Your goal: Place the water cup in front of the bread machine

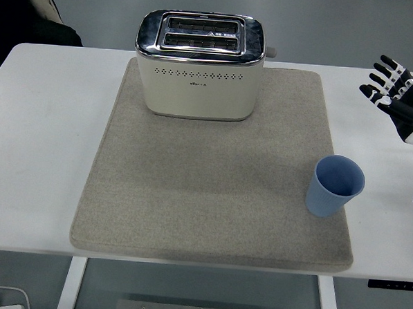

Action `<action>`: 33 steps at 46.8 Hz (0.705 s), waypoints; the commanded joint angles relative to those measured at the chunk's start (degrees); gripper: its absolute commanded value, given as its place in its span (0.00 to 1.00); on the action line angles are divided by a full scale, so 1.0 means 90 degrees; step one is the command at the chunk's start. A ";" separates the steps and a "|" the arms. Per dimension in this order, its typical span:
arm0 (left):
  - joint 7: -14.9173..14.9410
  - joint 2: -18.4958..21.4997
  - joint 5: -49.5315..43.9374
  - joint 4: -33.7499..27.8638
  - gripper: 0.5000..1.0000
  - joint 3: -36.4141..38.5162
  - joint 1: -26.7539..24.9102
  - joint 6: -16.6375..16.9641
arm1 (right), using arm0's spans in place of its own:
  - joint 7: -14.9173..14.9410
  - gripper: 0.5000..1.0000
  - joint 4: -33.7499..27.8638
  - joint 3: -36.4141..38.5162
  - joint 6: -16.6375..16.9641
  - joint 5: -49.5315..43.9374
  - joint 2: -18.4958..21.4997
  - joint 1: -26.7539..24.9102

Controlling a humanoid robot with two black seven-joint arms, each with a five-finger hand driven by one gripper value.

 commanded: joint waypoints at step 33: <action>0.0000 0.0000 -0.0029 0.0046 1.00 0.0004 0.0010 0.0084 | 0.0000 0.84 0.0000 0.0017 0.0007 0.0000 -0.0020 -0.0005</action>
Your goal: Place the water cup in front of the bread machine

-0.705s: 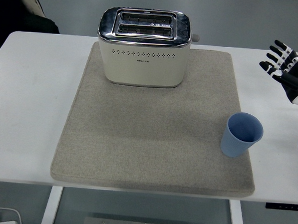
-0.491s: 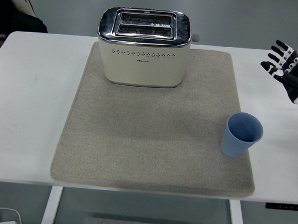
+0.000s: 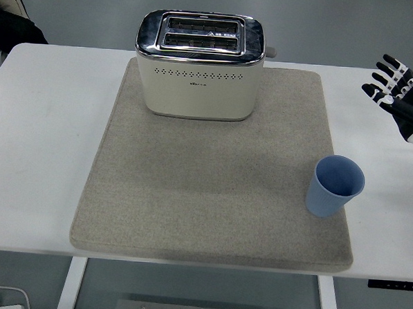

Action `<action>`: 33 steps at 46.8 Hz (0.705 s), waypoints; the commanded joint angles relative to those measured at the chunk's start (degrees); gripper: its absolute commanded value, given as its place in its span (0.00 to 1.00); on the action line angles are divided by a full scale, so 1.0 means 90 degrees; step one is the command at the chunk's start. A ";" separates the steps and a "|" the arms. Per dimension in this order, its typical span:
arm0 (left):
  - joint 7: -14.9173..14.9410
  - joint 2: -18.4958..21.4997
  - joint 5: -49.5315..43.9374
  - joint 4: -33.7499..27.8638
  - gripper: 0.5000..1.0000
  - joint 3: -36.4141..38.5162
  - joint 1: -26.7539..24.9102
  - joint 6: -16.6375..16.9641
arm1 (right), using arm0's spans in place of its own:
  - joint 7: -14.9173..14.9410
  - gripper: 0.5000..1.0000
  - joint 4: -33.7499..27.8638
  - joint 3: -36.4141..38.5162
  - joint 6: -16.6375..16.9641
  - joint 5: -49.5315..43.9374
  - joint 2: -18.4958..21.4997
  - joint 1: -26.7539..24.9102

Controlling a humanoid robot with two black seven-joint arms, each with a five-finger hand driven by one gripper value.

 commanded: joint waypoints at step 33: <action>0.0000 0.0000 0.0000 0.0000 1.00 -0.0001 0.0003 -0.0001 | 0.0000 0.84 0.0000 -0.0085 -0.0039 0.0000 -0.0068 0.0009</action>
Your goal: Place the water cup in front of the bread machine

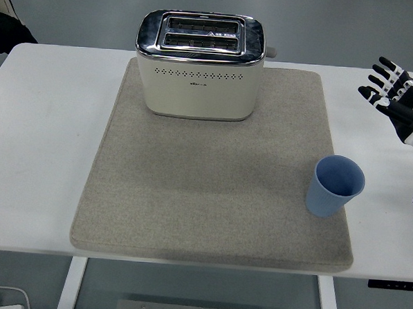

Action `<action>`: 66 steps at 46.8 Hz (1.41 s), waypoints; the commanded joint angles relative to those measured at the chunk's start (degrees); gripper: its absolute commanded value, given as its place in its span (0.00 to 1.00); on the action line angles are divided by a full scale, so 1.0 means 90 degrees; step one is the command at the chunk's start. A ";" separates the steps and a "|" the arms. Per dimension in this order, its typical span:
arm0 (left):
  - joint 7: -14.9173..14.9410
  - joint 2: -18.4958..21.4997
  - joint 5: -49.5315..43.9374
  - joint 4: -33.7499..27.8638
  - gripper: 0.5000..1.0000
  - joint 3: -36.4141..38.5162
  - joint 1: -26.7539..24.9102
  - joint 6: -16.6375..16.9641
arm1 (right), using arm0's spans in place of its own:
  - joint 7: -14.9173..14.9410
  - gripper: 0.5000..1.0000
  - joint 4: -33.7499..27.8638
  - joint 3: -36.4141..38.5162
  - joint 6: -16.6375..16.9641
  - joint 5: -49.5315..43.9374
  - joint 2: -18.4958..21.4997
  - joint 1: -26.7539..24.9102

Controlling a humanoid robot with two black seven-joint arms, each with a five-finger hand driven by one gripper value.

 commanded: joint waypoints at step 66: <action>-0.0001 0.0000 0.0000 0.0000 1.00 0.0000 0.0003 0.0000 | 0.1474 0.84 0.1282 0.0009 0.1277 -0.0088 -0.2677 -0.1534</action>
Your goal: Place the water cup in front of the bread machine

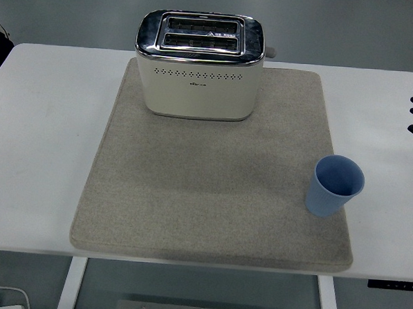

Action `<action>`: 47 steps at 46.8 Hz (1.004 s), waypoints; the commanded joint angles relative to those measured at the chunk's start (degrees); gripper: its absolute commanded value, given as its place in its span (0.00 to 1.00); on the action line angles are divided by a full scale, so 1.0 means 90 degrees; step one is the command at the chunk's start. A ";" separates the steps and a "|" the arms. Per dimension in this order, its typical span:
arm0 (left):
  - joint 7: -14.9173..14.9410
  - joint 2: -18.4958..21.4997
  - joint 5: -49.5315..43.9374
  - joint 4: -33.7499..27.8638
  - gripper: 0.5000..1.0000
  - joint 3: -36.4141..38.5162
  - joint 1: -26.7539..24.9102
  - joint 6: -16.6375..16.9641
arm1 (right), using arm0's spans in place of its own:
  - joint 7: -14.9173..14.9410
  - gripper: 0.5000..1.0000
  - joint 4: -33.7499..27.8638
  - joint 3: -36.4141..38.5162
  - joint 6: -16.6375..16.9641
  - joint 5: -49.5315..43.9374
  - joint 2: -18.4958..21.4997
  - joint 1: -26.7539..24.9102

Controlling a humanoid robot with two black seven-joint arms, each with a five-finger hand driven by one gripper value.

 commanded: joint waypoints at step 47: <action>-0.0001 0.0000 -0.0001 0.0000 1.00 0.0000 0.0002 0.0000 | 0.0686 0.83 0.0626 0.0701 -0.0169 -0.1847 0.0252 -0.2207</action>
